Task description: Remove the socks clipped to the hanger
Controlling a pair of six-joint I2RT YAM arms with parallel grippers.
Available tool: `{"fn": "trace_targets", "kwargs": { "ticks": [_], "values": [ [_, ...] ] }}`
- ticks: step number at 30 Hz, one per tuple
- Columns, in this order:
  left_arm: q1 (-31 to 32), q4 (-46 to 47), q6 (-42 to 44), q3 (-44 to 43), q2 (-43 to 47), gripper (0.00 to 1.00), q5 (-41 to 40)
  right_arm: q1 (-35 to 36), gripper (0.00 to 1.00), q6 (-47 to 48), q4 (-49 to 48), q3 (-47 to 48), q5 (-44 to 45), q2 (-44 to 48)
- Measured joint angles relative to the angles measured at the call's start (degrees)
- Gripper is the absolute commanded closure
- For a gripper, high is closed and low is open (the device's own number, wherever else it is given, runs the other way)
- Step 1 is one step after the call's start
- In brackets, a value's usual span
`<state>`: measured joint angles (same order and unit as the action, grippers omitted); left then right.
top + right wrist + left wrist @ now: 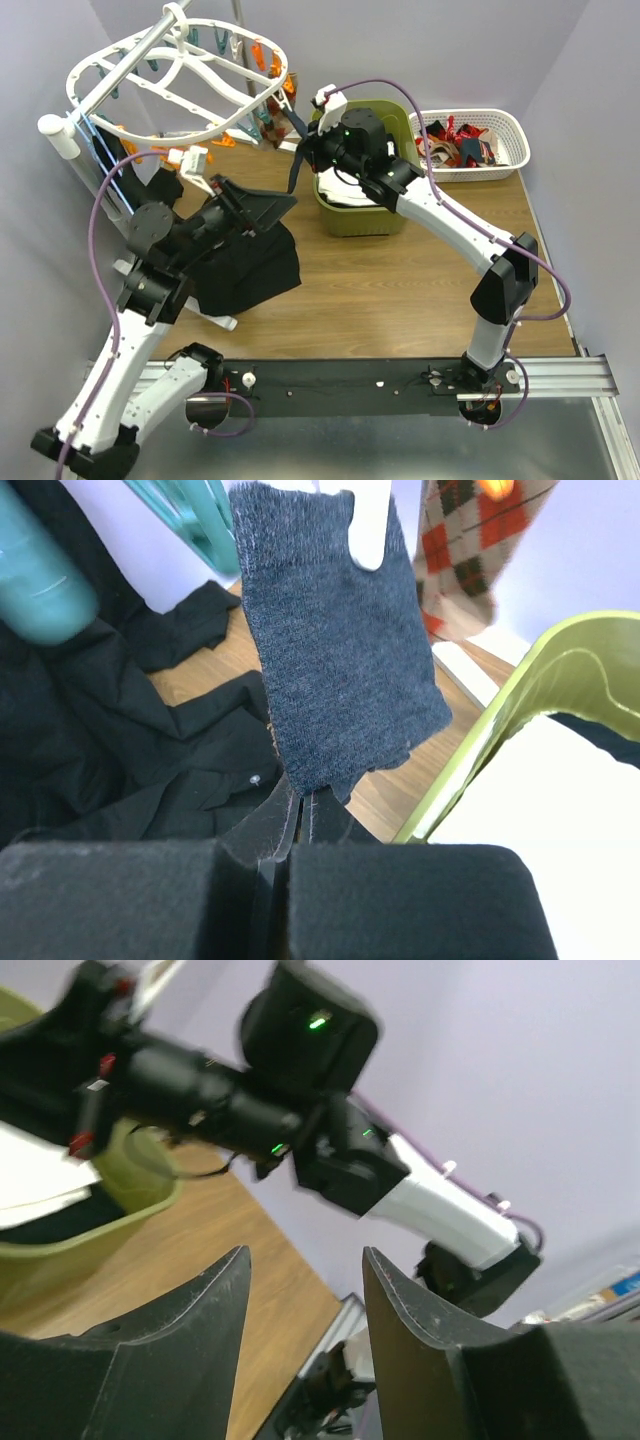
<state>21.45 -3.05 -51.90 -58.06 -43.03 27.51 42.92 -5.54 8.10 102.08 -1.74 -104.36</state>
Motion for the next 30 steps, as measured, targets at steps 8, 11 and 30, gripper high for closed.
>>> {"fn": "trace_targets", "kwargs": {
  "ticks": [8, 11, 30],
  "values": [
    [7.15, -5.4, 0.46, -16.72, -12.96, 0.36, -18.45, 0.02, 0.99, -0.02, 1.9, 0.0, 0.15, 0.02],
    [7.17, -8.92, 0.42, -23.1, -16.39, 0.36, -27.78, 0.02, 0.99, -0.02, 1.92, 0.0, 0.22, 0.2],
    [7.17, -23.06, -8.17, -35.41, -37.88, 0.36, -48.94, 0.26, 0.99, 0.98, 1.92, -1.68, 0.68, 2.38]
  ]
}}
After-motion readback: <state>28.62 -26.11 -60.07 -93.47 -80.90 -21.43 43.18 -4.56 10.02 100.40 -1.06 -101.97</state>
